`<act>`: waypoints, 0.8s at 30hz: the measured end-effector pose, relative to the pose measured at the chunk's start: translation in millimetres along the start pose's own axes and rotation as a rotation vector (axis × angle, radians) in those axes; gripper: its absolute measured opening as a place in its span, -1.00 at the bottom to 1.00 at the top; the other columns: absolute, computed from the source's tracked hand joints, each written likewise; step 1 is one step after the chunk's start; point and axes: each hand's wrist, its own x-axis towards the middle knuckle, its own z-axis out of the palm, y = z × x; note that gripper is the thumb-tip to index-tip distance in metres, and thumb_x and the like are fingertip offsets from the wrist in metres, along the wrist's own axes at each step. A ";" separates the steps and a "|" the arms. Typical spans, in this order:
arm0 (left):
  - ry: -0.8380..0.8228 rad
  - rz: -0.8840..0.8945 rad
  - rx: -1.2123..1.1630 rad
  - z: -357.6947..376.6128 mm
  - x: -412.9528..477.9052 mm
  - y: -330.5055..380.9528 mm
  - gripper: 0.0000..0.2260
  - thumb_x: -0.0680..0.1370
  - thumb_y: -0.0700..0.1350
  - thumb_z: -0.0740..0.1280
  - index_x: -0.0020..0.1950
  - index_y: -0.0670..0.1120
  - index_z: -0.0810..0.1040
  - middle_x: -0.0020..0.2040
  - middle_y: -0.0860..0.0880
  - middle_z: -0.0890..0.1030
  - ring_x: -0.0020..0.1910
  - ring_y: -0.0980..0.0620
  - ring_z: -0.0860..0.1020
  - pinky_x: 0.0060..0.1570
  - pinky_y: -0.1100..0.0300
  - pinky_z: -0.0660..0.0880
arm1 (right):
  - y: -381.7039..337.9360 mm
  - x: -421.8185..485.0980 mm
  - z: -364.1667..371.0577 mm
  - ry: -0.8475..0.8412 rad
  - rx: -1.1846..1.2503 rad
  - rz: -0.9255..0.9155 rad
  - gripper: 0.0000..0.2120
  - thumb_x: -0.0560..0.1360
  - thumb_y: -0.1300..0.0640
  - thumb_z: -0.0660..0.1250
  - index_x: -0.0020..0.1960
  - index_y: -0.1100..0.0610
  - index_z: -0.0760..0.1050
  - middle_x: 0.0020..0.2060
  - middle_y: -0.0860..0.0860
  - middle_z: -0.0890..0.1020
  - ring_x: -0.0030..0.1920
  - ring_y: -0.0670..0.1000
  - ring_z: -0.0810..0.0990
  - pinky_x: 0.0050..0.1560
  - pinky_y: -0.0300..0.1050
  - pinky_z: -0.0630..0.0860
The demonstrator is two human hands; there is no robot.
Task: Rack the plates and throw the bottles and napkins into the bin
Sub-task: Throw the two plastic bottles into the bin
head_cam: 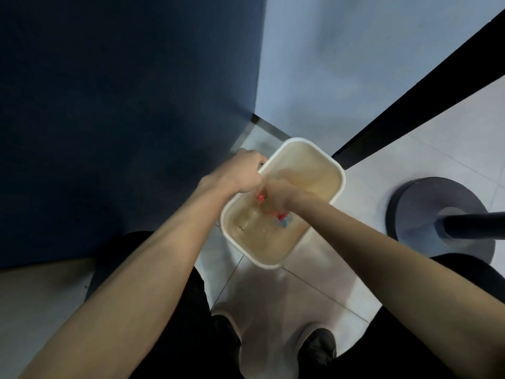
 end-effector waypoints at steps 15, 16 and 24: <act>0.120 -0.102 0.003 -3.5 6.9 17.5 -0.60 0.65 0.01 0.12 0.50 0.11 0.29 0.14 -0.18 0.59 0.07 -0.27 0.59 0.07 -0.13 0.56 | 68.5 -98.8 -37.8 0.542 0.208 -0.249 -0.92 0.48 0.28 0.30 -0.16 0.17 0.54 -0.21 -0.01 0.53 -0.24 0.04 0.51 -0.18 -0.11 0.45; 0.138 -0.148 0.018 -8.2 -1.3 16.0 -0.56 0.66 0.05 0.10 0.55 0.07 0.21 0.19 -0.20 0.58 0.11 -0.29 0.56 0.11 -0.15 0.53 | 65.2 -110.1 -42.1 0.564 0.248 -0.229 -0.92 0.49 0.26 0.30 -0.14 0.17 0.55 -0.20 0.02 0.56 -0.23 0.05 0.54 -0.17 -0.11 0.47; 0.237 -0.321 -0.519 -35.4 -193.8 67.4 -0.76 0.64 -0.01 0.22 0.28 0.07 0.54 0.08 0.03 0.68 0.06 -0.01 0.61 0.22 0.05 0.50 | -17.4 -271.8 -75.2 0.297 0.543 -0.025 -0.81 0.55 0.17 0.31 -0.21 0.21 0.56 -0.31 0.08 0.64 -0.25 0.08 0.58 -0.13 -0.05 0.51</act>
